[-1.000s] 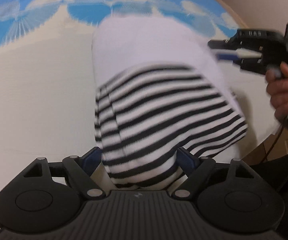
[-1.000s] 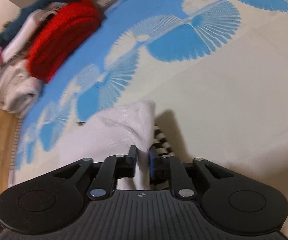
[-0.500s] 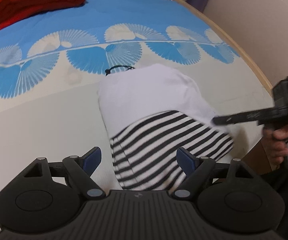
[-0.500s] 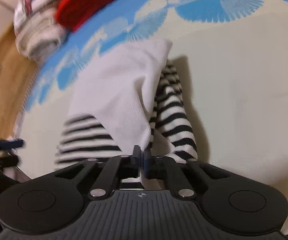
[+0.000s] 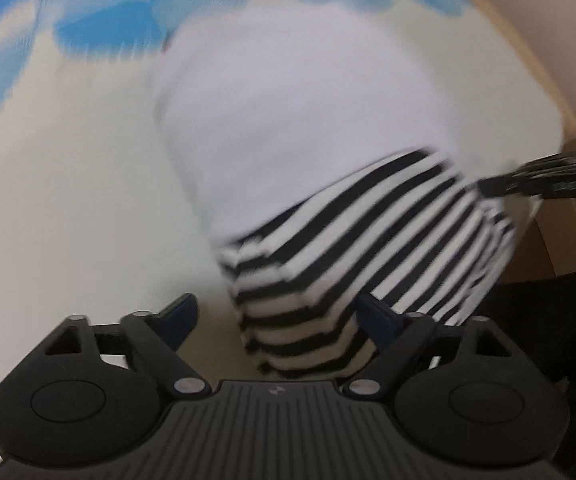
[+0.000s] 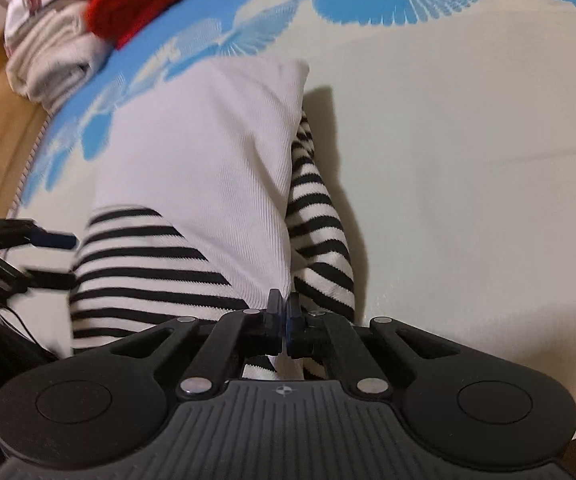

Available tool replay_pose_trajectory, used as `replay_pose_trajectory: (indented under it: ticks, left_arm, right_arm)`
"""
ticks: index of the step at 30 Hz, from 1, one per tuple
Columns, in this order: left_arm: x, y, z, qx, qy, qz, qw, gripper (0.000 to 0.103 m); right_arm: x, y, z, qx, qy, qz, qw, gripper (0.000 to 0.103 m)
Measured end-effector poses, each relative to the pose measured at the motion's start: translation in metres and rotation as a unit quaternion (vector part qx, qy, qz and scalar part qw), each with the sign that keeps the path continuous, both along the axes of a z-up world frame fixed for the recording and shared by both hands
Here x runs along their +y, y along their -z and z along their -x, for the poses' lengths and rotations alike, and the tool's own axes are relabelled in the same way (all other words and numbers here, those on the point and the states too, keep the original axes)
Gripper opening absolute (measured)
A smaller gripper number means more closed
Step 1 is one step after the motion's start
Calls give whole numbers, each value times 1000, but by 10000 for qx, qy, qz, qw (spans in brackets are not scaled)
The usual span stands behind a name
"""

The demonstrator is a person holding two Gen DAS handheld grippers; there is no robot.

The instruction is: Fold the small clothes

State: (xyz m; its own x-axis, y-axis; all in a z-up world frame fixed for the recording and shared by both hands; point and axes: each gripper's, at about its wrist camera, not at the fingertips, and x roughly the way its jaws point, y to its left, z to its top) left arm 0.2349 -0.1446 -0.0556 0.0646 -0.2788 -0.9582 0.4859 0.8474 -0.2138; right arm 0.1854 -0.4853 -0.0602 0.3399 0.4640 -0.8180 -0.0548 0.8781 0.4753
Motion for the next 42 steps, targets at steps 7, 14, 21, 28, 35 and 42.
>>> replay_pose_trajectory:
  ticks: [7,14,21,28,35,42]
  left_arm:
    - [41,-36,-27,-148,-721,1035,9919,91]
    - [71,-26,-66,88,-2120,1537,9651,91]
    - [55,9,-81,516,-2518,1462,9553,92]
    - [43,43,-91,922,-2706,1907,9391,95]
    - [37,15,-93,366,-2327,1997,9511,41]
    - [85,-47,-101,-842,-2237,2013,9499,38]
  right_arm:
    - [3,-21,-4,-373,-177,-145,9990,7]
    - [-5,-19,-42,-549,781,-558,9939,67]
    - [2,25,-70,345,1048,-606,9921,69]
    - [1,31,-70,406,1106,-1005,9879,35]
    - [10,11,-65,46,1110,-880,9899,16]
    - [36,-14,-84,-631,984,-1366,9837,11]
